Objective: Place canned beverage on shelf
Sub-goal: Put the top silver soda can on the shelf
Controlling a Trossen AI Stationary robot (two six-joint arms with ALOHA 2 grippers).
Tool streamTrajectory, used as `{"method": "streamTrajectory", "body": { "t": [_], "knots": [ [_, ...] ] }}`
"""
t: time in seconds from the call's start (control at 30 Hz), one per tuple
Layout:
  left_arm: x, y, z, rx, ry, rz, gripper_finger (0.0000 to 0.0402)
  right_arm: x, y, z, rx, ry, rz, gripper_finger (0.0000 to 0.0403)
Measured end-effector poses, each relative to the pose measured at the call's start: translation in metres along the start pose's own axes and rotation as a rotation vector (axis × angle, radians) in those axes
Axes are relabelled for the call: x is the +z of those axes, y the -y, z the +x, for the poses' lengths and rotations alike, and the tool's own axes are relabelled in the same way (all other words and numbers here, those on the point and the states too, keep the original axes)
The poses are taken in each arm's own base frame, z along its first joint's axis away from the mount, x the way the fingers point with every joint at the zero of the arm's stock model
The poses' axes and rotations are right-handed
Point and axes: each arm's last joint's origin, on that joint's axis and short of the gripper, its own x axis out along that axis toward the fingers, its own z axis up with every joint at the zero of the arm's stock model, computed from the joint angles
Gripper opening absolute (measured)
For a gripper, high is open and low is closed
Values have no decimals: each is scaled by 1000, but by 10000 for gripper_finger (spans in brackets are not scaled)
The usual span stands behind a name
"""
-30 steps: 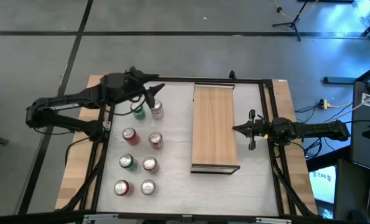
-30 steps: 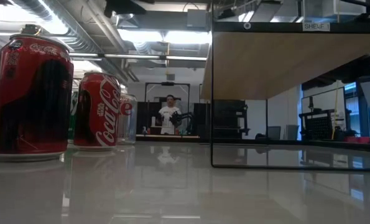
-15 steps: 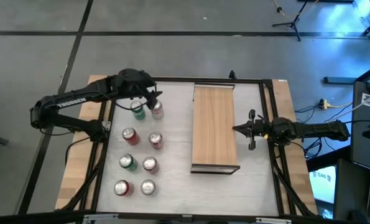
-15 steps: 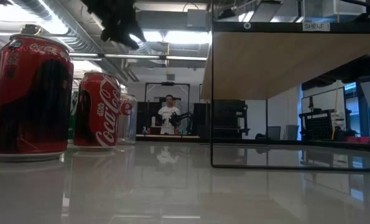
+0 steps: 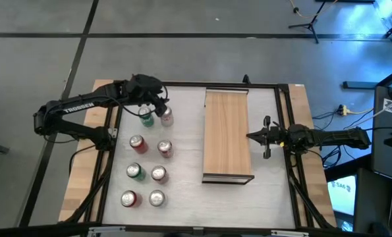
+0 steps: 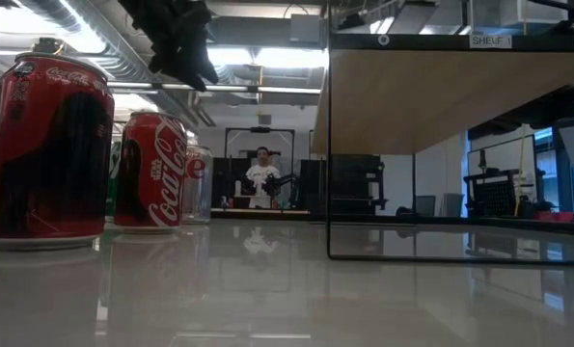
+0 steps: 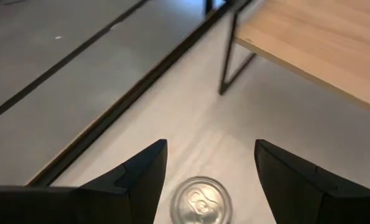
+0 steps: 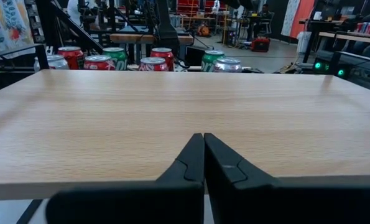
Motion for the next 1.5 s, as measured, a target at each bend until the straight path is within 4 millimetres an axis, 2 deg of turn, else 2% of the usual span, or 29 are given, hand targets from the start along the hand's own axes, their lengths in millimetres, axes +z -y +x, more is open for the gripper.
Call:
{"method": "streamTrajectory", "body": {
  "t": [0.37,0.57,0.77,0.93,1.2,1.5],
  "knots": [
    [0,0,0,-15,-6,-4,236,0,0,0,-2,-1,0,1],
    [-2,0,1,-15,-18,3,282,0,0,0,-2,-1,-1,1],
    [-17,0,11,-4,-71,15,336,0,0,0,-2,-1,-1,1],
    [-34,-1,20,8,-128,28,363,0,0,0,-2,-1,0,1],
    [-52,-2,32,8,-171,37,371,0,0,0,-3,-1,-1,1],
    [-66,-1,47,-8,-104,22,371,0,1,0,-20,-1,-1,1]
  ]
}}
